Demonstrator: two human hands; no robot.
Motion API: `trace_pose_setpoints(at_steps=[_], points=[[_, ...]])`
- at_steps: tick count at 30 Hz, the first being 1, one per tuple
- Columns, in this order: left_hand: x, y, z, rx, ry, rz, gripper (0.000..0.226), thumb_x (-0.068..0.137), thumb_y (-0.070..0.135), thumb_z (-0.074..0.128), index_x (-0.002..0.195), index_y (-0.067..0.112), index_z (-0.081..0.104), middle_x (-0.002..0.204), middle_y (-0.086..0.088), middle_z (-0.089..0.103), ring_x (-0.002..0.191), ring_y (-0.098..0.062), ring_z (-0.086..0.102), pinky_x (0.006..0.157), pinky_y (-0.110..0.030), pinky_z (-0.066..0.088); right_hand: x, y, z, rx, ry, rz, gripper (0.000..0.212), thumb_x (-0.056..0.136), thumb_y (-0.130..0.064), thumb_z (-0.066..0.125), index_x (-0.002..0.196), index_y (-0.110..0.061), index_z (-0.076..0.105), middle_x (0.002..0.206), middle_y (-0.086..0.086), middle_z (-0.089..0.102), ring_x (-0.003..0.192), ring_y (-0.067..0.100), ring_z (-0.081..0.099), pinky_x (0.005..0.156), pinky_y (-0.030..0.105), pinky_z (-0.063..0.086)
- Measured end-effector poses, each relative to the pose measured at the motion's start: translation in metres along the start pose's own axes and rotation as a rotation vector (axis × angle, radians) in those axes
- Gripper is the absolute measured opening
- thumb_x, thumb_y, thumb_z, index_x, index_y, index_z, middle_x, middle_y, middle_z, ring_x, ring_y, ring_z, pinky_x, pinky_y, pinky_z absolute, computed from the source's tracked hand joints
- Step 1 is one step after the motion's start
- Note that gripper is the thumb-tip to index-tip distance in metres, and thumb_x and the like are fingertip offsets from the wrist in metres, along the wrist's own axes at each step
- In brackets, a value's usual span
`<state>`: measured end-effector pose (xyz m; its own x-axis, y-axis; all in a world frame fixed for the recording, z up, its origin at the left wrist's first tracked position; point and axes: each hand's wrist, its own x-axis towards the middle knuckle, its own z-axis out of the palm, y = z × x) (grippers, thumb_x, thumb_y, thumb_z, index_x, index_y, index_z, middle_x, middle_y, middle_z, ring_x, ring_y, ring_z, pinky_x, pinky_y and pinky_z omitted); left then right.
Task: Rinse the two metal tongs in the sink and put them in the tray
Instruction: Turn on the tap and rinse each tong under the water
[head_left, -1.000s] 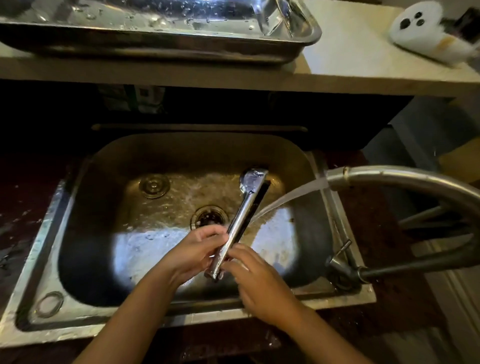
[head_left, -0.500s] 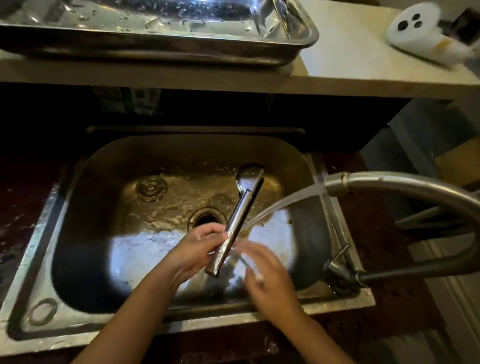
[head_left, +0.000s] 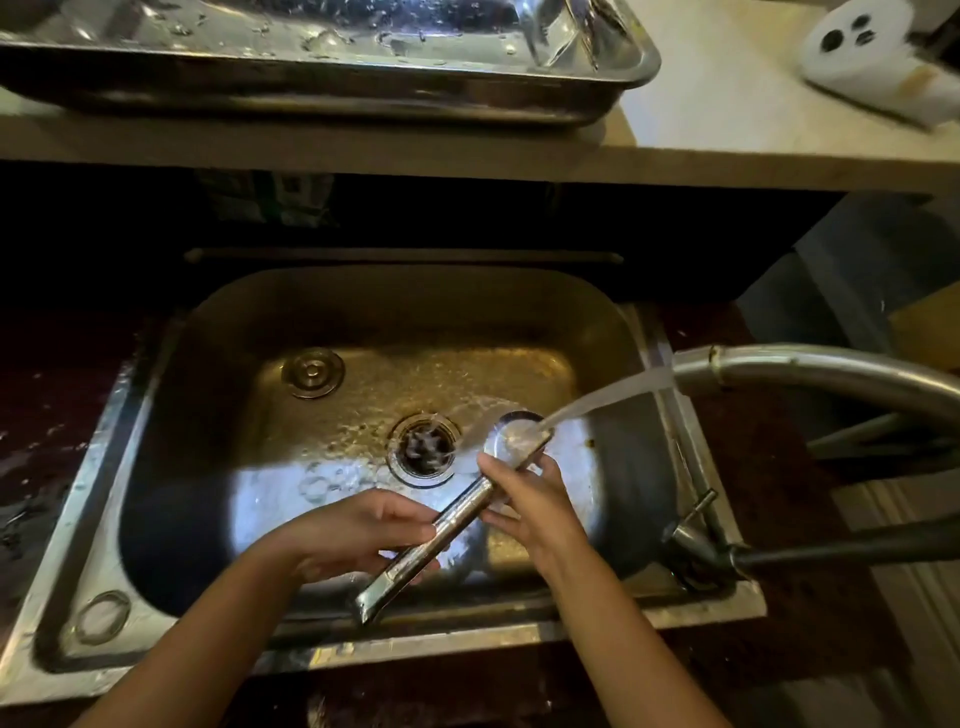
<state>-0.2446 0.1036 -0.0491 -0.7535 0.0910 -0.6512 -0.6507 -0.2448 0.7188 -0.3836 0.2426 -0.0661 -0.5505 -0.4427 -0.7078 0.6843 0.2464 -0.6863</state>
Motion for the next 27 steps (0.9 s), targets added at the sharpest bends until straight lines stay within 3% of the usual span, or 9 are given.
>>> trace_pose_setpoints(at_steps=[3,7,10,14,15,18,20,23,27], points=[[-0.003,-0.004,-0.002,-0.017,-0.032,-0.021,0.029,0.084,0.019,0.059,0.105,0.001,0.064,0.087,-0.010,0.070,0.073,-0.016,0.066,0.068,-0.024,0.056,0.009,0.002,-0.003,-0.075,0.058,-0.005,0.054,0.070,-0.020,0.079,0.113,-0.023,0.046,0.104,0.007,0.068,0.090,0.020,0.068,0.056,0.027,0.057],[-0.004,-0.009,0.000,-0.024,-0.001,-0.010,0.022,0.089,0.006,0.053,0.106,-0.001,0.064,0.076,-0.007,0.072,0.066,-0.012,0.068,0.058,-0.020,0.054,0.022,-0.002,-0.007,-0.298,0.341,-0.189,0.014,0.085,-0.031,0.062,0.077,-0.020,0.057,0.083,0.011,0.065,0.056,0.017,0.060,0.041,0.021,0.048],[-0.005,-0.010,-0.001,0.024,0.024,0.010,0.019,0.089,0.007,0.053,0.101,0.001,0.066,0.078,-0.009,0.071,0.068,-0.014,0.067,0.062,-0.022,0.054,0.027,-0.007,-0.012,-0.371,0.298,-0.204,0.022,0.088,-0.037,0.055,0.087,-0.016,0.061,0.075,0.006,0.064,0.045,0.010,0.061,0.034,0.015,0.042],[-0.004,-0.012,-0.005,0.014,0.037,0.009,0.021,0.089,0.011,0.053,0.102,0.002,0.066,0.082,-0.011,0.071,0.073,-0.020,0.066,0.070,-0.028,0.056,0.023,-0.001,-0.009,-0.628,0.118,-0.100,0.086,0.048,-0.062,0.074,0.121,-0.027,0.044,0.102,-0.007,0.057,0.091,0.018,0.060,0.063,0.027,0.053],[-0.003,-0.013,-0.006,-0.002,0.032,0.007,0.021,0.089,0.010,0.053,0.103,0.002,0.066,0.080,-0.009,0.071,0.073,-0.019,0.066,0.069,-0.027,0.056,0.026,0.000,-0.010,-0.609,0.142,-0.131,0.080,0.050,-0.058,0.075,0.117,-0.025,0.047,0.101,-0.006,0.058,0.092,0.019,0.059,0.065,0.029,0.053],[-0.001,-0.015,-0.006,-0.059,0.027,0.000,0.020,0.089,0.009,0.053,0.101,0.003,0.067,0.077,-0.008,0.071,0.071,-0.018,0.065,0.064,-0.024,0.055,0.030,-0.008,-0.012,-0.462,0.225,-0.266,0.018,0.078,-0.035,0.068,0.079,-0.018,0.060,0.075,0.004,0.065,0.066,0.017,0.058,0.055,0.030,0.047],[0.001,-0.016,-0.005,-0.067,0.056,0.035,0.017,0.088,0.007,0.055,0.096,0.007,0.069,0.074,-0.005,0.070,0.069,-0.014,0.065,0.062,-0.021,0.053,0.032,-0.012,-0.013,-0.424,0.236,-0.272,0.024,0.089,-0.029,0.056,0.067,-0.020,0.056,0.057,-0.001,0.055,0.045,0.009,0.050,0.041,0.021,0.038],[0.006,-0.015,-0.003,0.239,0.306,0.179,0.022,0.081,0.007,0.065,0.098,0.021,0.070,0.080,0.008,0.068,0.074,-0.007,0.062,0.064,-0.009,0.046,0.028,-0.019,-0.010,-0.215,0.181,-0.074,0.033,0.096,-0.038,0.041,0.086,-0.012,0.058,0.063,0.007,0.060,0.036,0.010,0.054,0.034,0.019,0.043],[0.016,-0.023,0.001,0.686,0.649,0.338,0.041,0.077,0.016,0.071,0.116,0.024,0.061,0.098,0.006,0.060,0.088,-0.008,0.058,0.073,-0.008,0.039,0.020,-0.028,-0.005,0.014,0.111,0.093,0.032,0.088,-0.047,0.051,0.089,-0.015,0.057,0.090,0.014,0.065,0.068,0.026,0.068,0.058,0.031,0.059]])
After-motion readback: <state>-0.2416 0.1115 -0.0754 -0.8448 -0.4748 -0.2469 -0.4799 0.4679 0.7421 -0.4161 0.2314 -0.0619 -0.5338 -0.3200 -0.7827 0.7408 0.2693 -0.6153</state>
